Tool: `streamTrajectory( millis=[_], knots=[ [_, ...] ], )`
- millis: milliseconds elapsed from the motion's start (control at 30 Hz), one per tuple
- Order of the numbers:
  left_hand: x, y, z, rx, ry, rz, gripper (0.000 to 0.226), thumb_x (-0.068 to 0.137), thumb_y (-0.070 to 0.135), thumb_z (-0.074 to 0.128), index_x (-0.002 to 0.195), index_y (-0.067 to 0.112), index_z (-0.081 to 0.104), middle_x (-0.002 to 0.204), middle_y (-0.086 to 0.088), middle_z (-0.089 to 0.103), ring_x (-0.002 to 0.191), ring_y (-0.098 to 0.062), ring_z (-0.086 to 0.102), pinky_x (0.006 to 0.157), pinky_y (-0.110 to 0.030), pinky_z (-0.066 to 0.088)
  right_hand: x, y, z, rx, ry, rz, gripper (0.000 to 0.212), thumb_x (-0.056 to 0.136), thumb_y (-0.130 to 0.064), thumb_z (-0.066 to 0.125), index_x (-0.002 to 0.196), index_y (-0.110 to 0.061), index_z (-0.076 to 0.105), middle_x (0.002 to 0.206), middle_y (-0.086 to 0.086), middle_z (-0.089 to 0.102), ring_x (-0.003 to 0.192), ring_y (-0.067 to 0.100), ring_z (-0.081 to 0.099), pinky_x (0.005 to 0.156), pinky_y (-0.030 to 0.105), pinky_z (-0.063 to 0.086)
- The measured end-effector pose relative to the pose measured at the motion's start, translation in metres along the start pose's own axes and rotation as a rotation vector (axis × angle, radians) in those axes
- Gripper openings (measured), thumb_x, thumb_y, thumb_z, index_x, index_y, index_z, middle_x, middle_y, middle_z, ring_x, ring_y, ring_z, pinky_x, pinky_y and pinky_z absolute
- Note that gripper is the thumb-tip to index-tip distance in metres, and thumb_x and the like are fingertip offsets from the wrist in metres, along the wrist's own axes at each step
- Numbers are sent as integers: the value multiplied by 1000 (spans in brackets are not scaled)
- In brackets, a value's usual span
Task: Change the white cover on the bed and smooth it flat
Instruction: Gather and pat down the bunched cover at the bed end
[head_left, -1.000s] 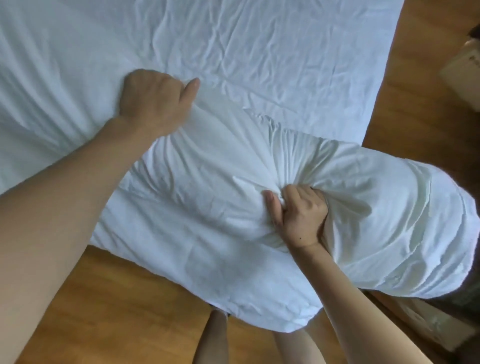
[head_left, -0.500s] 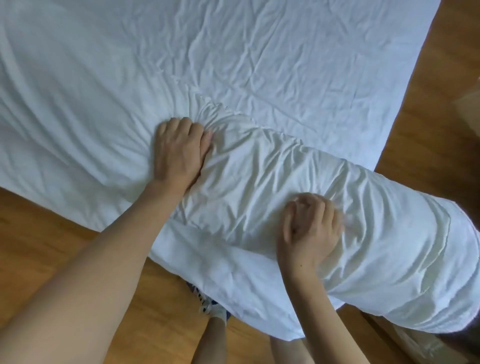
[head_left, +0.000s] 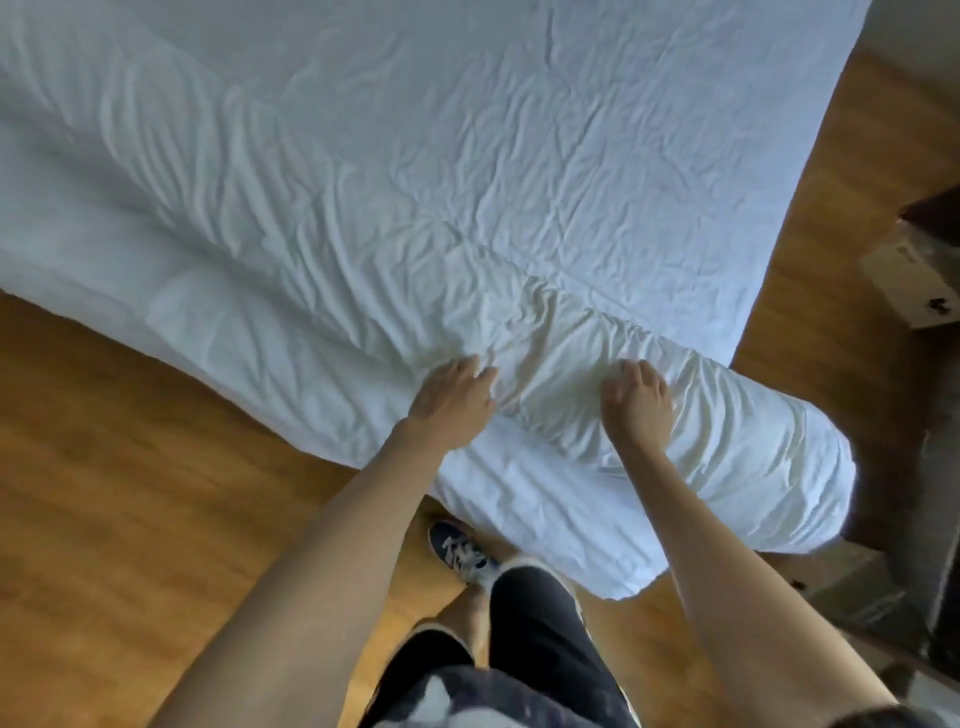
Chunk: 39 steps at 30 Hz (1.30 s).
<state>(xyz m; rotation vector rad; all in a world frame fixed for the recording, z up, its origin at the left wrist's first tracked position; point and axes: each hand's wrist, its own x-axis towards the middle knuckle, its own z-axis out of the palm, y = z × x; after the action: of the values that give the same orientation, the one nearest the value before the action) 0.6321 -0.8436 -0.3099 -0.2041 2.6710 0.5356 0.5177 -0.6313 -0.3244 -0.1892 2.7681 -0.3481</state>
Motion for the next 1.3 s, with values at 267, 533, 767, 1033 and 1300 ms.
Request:
streamTrajectory(
  millis=[267, 533, 767, 1033, 1300],
  knots=[
    [-94, -99, -77, -149, -143, -314, 40, 102, 26, 33, 137, 9, 44, 130, -11, 51, 112, -28, 52, 86, -39, 46, -52, -73, -36, -43, -252, -42, 37, 99, -29, 46, 129, -11, 55, 133, 13, 54, 125, 31, 45, 96, 39, 41],
    [-133, -172, -101, -315, -207, -515, 39, 103, 29, 35, 136, 10, 46, 132, -8, 56, 107, -24, 58, 77, -32, 45, -83, -213, 11, -81, -550, -308, 35, 100, -29, 42, 126, -14, 59, 124, 11, 62, 114, 28, 56, 85, 34, 45],
    [-141, -243, -118, -434, -214, -551, 38, 104, 24, 38, 136, 6, 47, 134, -14, 54, 111, -30, 56, 84, -35, 46, -100, -320, 39, -53, -619, -412, 33, 100, -28, 40, 124, -15, 57, 122, 6, 64, 107, 27, 59, 80, 30, 43],
    [-174, -393, -140, -264, -188, -415, 27, 103, 30, 35, 109, 12, 54, 99, -10, 62, 81, -24, 57, 60, -31, 36, -118, -455, 95, -84, -564, -327, 33, 99, -26, 41, 127, -14, 56, 123, 8, 62, 110, 28, 57, 85, 32, 44],
    [-227, -566, -212, -62, -257, -242, 35, 102, 28, 37, 130, 14, 53, 123, -8, 62, 103, -27, 61, 81, -37, 51, -174, -624, 142, 115, -440, -120, 33, 98, -26, 46, 124, -13, 60, 125, 9, 61, 116, 27, 54, 88, 32, 42]
  ],
)
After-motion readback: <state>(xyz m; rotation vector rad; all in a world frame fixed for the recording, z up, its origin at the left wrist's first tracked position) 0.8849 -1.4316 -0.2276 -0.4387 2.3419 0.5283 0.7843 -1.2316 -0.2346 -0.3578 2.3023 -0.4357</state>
